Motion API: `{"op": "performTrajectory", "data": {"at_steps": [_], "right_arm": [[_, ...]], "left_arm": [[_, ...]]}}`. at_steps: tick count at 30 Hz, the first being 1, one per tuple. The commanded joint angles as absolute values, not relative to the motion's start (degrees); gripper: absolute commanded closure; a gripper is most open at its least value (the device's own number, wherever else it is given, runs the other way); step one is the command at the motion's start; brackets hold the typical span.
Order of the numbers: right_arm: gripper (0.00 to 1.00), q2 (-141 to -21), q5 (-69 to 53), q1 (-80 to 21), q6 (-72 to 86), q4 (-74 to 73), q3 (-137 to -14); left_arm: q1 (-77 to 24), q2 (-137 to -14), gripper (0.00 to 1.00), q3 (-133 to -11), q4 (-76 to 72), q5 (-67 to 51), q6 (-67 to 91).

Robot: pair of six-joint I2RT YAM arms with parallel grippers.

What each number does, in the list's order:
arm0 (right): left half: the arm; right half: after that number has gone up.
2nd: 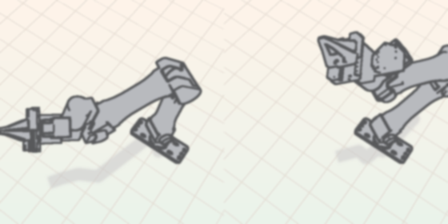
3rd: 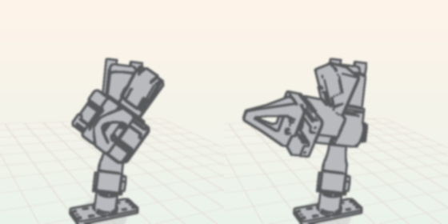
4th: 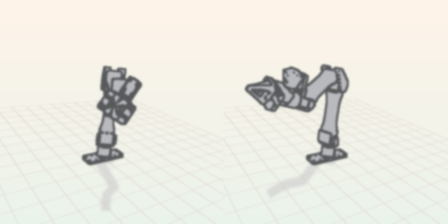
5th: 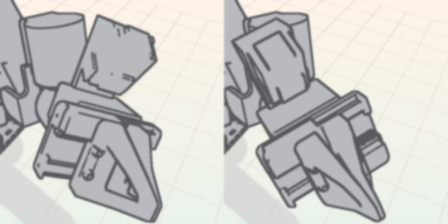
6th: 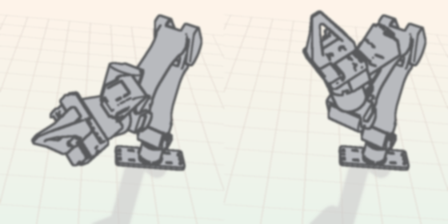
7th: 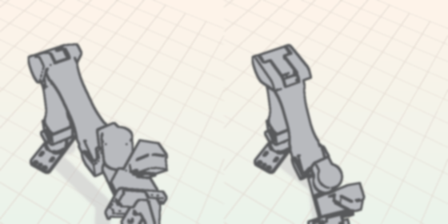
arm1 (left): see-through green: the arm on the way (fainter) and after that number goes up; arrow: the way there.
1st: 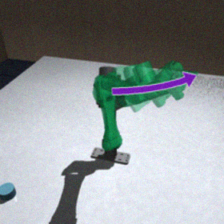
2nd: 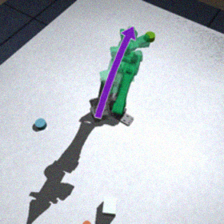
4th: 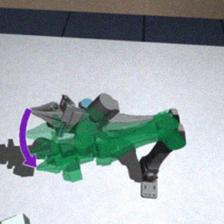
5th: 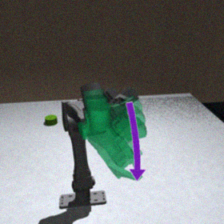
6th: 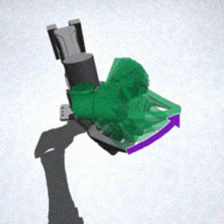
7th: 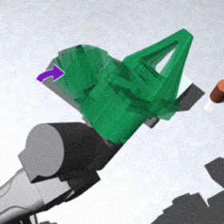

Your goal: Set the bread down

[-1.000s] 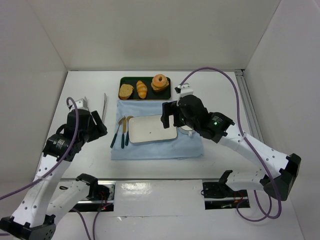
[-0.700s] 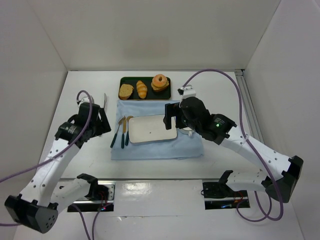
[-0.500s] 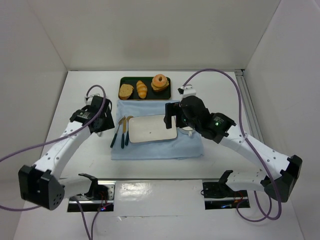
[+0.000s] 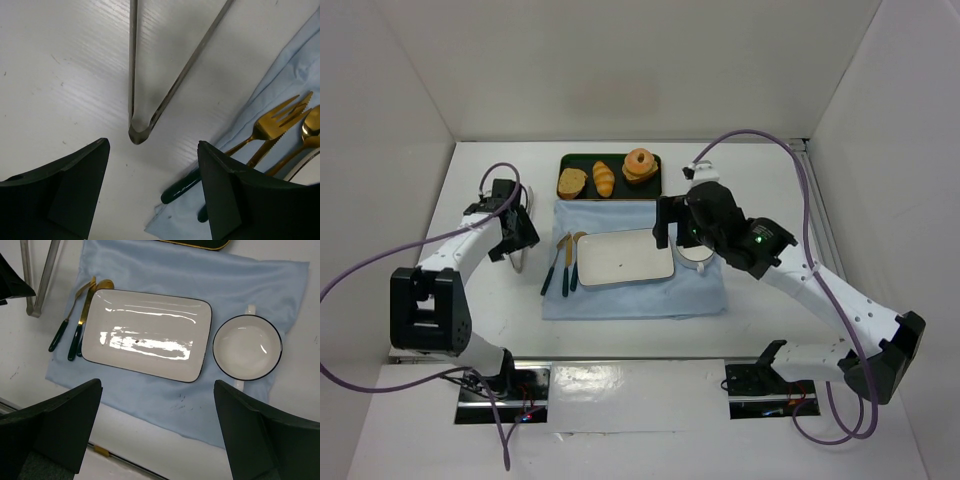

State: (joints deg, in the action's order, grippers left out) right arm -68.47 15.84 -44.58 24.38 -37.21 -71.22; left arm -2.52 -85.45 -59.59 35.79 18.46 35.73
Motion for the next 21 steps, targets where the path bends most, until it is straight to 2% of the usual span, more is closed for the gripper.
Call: {"op": "performTrajectory", "data": {"at_steps": [1, 21], "right_arm": [[0.00, -67.15, 16.17, -43.60, 23.91, -38.76, -73.56], [0.00, -68.38, 16.70, -41.92, 23.38, -40.34, -76.55]], "left_arm": [[-1.14, -88.76, 0.16, -62.75, 32.26, 15.12, 33.58], [4.57, -104.06, 0.17, -68.72, 29.36, 12.04, 28.22]]}}
